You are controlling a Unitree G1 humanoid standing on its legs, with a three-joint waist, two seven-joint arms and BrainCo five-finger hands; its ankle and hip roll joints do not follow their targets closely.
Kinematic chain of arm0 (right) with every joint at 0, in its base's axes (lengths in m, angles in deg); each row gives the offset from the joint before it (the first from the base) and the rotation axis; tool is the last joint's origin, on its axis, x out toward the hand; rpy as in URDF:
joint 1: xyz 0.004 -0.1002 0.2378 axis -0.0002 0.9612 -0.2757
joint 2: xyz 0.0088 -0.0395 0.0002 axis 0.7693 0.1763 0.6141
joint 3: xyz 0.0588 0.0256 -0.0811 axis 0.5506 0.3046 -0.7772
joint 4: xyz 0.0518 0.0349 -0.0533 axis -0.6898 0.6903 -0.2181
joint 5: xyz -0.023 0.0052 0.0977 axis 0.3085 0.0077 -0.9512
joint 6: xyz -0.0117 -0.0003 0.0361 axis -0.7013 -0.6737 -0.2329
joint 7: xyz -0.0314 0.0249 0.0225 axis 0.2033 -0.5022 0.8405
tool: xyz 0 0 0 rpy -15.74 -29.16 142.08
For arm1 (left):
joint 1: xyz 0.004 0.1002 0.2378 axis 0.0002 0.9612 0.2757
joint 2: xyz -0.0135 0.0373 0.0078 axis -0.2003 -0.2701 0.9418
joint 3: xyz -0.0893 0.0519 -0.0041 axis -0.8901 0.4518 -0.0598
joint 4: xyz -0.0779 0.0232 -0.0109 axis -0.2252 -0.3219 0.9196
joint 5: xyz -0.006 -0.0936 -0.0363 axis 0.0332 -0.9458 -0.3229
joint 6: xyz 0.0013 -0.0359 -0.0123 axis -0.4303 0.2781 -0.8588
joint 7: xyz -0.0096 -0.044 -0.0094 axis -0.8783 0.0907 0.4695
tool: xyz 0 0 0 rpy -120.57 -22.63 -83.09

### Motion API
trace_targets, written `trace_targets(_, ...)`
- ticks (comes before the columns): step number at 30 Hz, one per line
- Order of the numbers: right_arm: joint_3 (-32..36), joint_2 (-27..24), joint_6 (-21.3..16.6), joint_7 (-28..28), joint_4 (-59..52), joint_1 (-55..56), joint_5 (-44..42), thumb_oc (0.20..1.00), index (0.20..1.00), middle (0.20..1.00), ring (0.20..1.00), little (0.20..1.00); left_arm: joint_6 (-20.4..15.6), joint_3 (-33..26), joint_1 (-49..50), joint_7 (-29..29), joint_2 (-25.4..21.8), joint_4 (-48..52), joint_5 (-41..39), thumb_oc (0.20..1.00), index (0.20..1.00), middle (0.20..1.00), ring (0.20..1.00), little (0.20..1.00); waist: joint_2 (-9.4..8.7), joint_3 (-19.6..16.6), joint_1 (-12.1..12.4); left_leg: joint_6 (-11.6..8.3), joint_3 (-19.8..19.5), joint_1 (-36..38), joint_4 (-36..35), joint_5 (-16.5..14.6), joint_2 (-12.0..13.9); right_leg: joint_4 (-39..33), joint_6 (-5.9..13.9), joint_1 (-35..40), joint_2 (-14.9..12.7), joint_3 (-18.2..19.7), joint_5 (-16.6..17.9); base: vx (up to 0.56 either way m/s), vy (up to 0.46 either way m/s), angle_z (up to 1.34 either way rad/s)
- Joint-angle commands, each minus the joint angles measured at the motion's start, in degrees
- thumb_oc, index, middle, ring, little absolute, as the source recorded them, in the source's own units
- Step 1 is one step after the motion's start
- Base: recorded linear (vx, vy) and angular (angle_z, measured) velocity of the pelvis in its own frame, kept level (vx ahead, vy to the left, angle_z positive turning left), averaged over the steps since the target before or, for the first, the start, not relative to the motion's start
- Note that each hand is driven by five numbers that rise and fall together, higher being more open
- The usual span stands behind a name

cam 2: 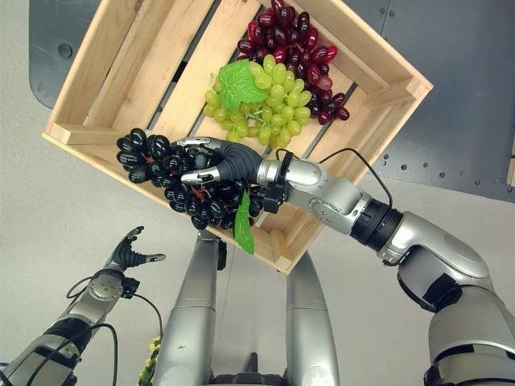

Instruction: Pick up the fruits from the basket on one side to the basket on the other side

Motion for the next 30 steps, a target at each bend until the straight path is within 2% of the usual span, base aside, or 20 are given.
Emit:
trace_targets(1,3.8,1.5,-4.1,2.0,-8.1,0.9,-4.7,0.200,0.200,0.200,0.200,0.200,0.2,-2.4,5.0,0.2,0.7,0.2,1.3,1.000,1.000,1.000,1.000,1.000,0.75,1.1,-0.3,0.32,2.2,1.1,3.0,-3.7,1.3,-7.3,5.17,3.8,-2.5,2.5,5.6,0.00,0.000,0.00)
trace_targets(14,13.6,2.8,-5.4,0.9,-8.2,9.6,-5.5,0.200,0.200,0.200,0.200,0.200,0.8,-5.2,8.2,1.6,2.2,-2.4,3.0,1.000,1.000,1.000,1.000,1.000,1.82,1.1,0.4,-0.03,1.1,15.8,-3.0,-2.4,0.3,-9.9,5.89,18.4,-4.0,0.0,4.6,0.01,-0.006,0.05)
trace_targets(22,16.0,2.5,-5.3,0.2,-7.5,12.0,-5.8,0.200,0.200,0.200,0.200,0.200,1.3,-6.2,9.7,2.3,3.3,-4.2,4.0,1.000,1.000,1.000,1.000,1.000,1.83,1.1,0.6,0.40,0.6,20.8,-2.8,-3.2,-0.2,-10.4,6.08,24.0,-4.8,-0.7,4.1,0.02,0.008,0.07)
trace_targets(30,21.9,5.5,-5.4,-1.6,-7.1,19.9,-6.5,0.200,0.200,0.200,0.200,0.200,1.4,-8.2,11.4,3.0,3.8,-1.3,4.1,1.000,1.000,1.000,1.000,1.000,1.45,1.1,1.0,0.96,0.2,27.9,-2.6,-4.6,-0.4,-11.9,6.36,31.8,-5.5,-1.5,3.6,0.01,0.021,0.04)
